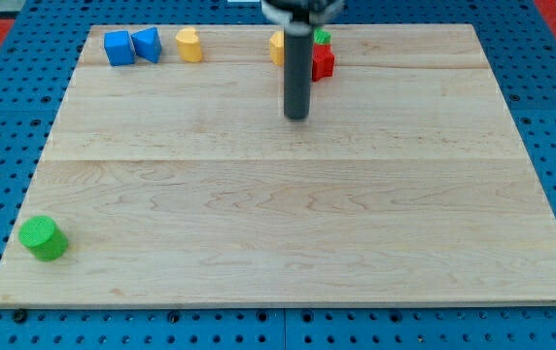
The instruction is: Move the green circle to the red circle
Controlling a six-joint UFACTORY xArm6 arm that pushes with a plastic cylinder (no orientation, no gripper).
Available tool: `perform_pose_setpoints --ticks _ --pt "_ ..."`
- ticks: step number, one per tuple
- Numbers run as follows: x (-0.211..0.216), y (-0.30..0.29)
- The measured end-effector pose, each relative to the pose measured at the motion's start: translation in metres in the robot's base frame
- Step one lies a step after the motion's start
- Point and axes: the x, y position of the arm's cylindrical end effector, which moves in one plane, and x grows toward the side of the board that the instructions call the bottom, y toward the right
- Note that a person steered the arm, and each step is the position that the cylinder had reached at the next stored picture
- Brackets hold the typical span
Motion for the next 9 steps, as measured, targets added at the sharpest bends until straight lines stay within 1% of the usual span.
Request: perform_pose_setpoints --ticks 1,2,3,4,6,8,9 --pt "0.116 -0.032" --pt "0.182 -0.123" --pt "0.190 -0.216" --pt "0.165 -0.267" --pt "0.081 -0.267" --pt "0.029 -0.284" --pt "0.020 -0.323"
